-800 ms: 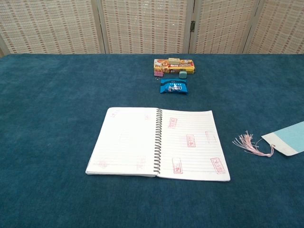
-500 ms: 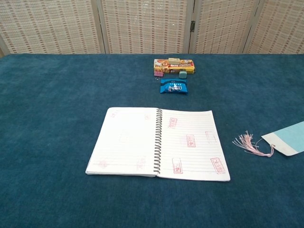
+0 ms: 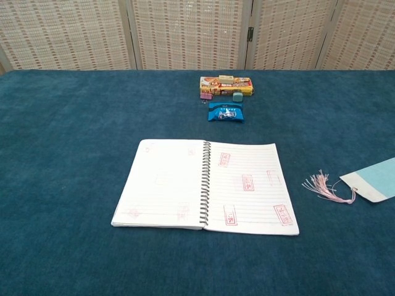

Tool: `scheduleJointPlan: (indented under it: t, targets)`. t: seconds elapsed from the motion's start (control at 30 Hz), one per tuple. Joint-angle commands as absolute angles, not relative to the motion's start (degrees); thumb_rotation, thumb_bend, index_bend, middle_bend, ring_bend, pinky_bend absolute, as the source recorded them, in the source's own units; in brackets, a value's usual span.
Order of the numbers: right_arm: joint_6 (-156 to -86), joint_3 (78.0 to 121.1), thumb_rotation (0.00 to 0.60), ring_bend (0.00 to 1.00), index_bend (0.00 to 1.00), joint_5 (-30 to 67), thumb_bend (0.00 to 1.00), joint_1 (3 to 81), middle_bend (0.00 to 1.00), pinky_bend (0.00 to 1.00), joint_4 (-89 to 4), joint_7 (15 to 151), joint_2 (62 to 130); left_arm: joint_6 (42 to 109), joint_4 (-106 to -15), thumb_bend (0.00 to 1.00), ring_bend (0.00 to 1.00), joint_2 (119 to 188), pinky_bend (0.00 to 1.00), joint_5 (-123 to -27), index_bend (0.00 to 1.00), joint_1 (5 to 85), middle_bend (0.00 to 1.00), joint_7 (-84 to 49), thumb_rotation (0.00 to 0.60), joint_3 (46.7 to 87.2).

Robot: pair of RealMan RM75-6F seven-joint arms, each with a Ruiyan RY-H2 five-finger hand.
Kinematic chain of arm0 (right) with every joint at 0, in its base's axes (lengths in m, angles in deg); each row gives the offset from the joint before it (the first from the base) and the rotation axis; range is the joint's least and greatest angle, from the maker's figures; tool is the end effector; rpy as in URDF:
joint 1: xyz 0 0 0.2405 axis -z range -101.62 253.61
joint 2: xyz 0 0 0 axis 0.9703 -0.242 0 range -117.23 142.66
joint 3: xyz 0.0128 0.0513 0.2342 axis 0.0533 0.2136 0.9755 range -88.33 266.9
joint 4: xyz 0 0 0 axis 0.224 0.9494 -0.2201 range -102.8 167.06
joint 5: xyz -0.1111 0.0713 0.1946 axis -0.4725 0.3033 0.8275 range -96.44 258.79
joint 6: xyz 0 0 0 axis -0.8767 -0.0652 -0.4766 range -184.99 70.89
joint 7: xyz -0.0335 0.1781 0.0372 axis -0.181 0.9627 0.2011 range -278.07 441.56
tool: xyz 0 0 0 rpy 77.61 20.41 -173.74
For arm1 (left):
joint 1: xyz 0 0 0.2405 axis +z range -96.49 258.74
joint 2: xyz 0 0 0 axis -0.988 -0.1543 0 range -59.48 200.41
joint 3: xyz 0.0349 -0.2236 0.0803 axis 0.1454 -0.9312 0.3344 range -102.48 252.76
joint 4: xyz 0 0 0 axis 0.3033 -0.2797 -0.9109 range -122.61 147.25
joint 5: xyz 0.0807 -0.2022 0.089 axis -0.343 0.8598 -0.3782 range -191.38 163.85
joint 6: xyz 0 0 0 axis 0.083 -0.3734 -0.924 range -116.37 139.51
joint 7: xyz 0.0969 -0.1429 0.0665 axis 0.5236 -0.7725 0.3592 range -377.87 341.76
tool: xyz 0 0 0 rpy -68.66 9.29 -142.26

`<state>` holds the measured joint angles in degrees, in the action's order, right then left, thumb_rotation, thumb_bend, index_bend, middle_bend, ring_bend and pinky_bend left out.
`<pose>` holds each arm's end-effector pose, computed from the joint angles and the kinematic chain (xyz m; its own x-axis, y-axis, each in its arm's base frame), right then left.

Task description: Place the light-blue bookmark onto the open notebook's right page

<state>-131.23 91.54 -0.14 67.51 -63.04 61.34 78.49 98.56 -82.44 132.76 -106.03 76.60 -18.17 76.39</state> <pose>-0.3033 -0.2345 0.0844 0.6215 -0.1789 0.7627 -0.7806 -0.0587 0.6223 -0.2881 0.2026 0.1202 0.3934 0.0433 0.9183 0.9155 -0.1101 -0.3870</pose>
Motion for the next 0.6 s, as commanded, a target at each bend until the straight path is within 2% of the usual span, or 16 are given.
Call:
scheduleJointPlan:
  t: [0.03,0.1,0.2,0.33,0.6]
  targets:
    - [-125.4,93.3,0.6,0.0,0.22,3.9,0.19,63.5,0.0,0.0,-63.7,57.9,77.8,99.2,-81.8,0.1,0.0,133.0,0.0,-105.6,0.01,76.9,0.0,-17.8,0.6,75.9]
    - [-123.5,93.9,0.6,0.0,0.28,5.1,0.2,62.2,0.0,0.0,-63.2,58.0,77.9,99.1,-81.7,0.1,0.0,132.9,0.0,-105.3,0.01,76.9,0.0,-18.2,0.6,75.8]
    - [-119.6,94.7,0.6,0.0,0.3,7.8,0.23,59.9,0.0,0.0,-61.7,58.5,78.4,98.7,-81.7,0.1,0.0,132.7,0.0,-104.5,0.01,76.8,0.0,-19.2,0.6,75.5]
    - [-114.4,95.6,0.6,0.0,0.31,11.4,0.24,56.6,0.0,0.0,-58.7,58.2,79.5,98.6,-81.5,0.1,0.0,132.5,0.0,-102.5,0.02,76.8,0.0,-21.5,0.6,74.3]
    - [-110.1,95.7,0.6,0.0,0.3,15.5,0.25,52.5,0.0,0.0,-53.9,55.5,82.8,96.0,-81.0,0.1,0.0,132.7,0.0,-99.2,0.02,75.9,0.0,-20.0,0.6,73.3]
